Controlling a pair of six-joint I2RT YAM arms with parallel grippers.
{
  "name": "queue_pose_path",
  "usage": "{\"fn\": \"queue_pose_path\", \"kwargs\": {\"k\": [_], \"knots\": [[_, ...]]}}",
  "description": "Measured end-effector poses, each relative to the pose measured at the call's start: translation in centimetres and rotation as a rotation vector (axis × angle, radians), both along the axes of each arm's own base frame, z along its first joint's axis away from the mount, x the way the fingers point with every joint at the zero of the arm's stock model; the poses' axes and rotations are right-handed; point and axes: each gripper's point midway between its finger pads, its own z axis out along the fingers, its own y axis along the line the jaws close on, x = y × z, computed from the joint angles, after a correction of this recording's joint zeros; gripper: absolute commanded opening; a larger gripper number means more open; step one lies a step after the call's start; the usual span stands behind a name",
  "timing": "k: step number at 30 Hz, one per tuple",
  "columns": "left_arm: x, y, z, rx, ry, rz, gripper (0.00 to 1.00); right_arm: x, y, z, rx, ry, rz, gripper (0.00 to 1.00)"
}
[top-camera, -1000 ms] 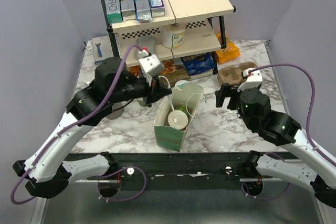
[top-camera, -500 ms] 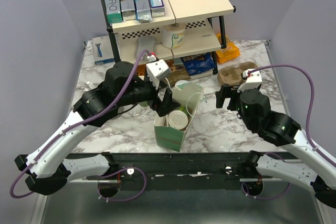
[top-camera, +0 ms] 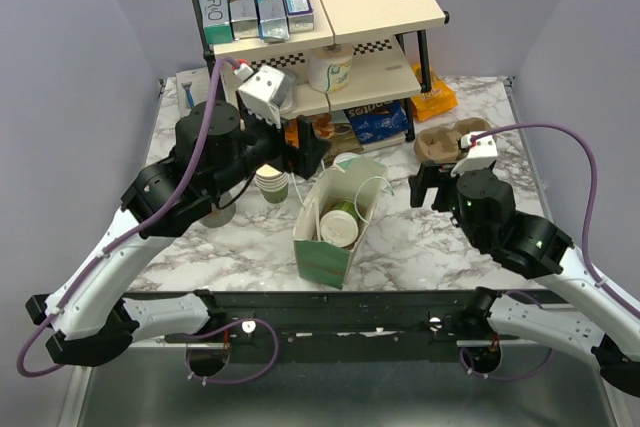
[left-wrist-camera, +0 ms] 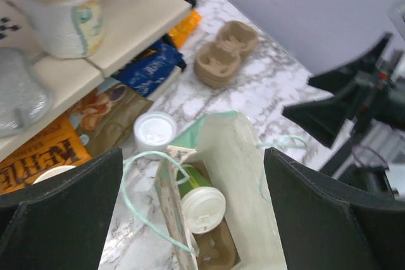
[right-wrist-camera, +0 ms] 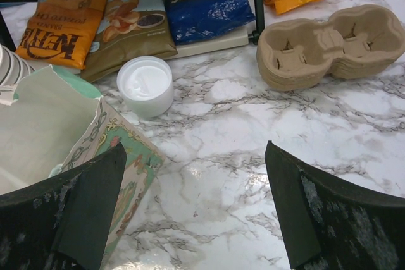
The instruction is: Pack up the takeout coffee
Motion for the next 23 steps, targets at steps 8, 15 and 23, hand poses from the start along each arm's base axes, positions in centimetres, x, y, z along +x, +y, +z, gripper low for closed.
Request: {"fn": "queue_pose_path", "kwargs": {"k": [8,15,23], "knots": [[3.2,5.9,0.7,-0.046,0.029,0.416,0.99,0.0,0.2,0.0,0.001,0.003,0.009,1.0],[4.8,10.8,-3.0,-0.012,0.095,0.656,0.99,0.0,0.6,-0.3,-0.008,0.014,0.03,1.0],[4.9,15.2,-7.9,0.014,0.197,0.814,0.99,-0.1,0.5,-0.2,0.004,0.006,0.029,1.0]]}}
